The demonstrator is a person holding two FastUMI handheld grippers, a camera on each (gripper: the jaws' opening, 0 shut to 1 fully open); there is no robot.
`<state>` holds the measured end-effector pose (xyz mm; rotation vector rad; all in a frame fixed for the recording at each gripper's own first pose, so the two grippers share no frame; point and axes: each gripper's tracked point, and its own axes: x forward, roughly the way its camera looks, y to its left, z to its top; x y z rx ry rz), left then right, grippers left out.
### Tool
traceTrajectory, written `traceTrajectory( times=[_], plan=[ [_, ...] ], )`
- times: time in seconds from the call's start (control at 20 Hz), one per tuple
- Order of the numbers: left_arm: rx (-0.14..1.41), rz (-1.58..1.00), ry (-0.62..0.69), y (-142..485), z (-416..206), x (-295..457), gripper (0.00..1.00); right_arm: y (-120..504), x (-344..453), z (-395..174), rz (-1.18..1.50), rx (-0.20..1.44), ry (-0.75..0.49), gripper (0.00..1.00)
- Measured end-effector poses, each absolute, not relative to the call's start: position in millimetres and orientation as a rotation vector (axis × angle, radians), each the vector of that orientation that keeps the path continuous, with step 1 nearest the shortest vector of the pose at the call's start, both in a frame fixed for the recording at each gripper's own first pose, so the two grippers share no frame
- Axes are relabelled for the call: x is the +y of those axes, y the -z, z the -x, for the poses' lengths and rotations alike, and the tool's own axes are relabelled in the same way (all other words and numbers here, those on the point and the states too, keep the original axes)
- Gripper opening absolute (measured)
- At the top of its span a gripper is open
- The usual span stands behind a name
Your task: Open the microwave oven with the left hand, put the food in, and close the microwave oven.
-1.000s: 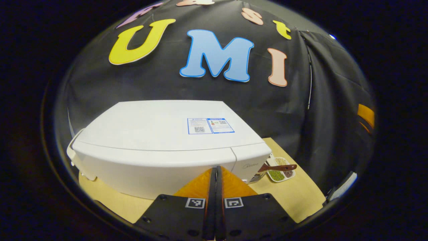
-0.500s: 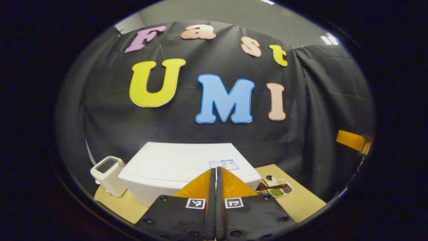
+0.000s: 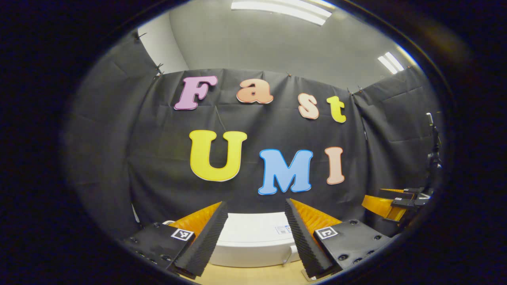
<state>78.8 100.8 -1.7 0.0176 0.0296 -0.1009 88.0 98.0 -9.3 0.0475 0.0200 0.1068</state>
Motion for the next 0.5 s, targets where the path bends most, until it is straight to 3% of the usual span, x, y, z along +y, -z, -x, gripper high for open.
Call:
traceTrajectory(
  times=[0.5],
  plan=[
    [0.058, 0.01, 0.167, 13.1, -44.7, 153.4, 0.96, 7.5, 157.8, -55.5, -0.038, 0.03, -0.076, 0.98]
  ],
)
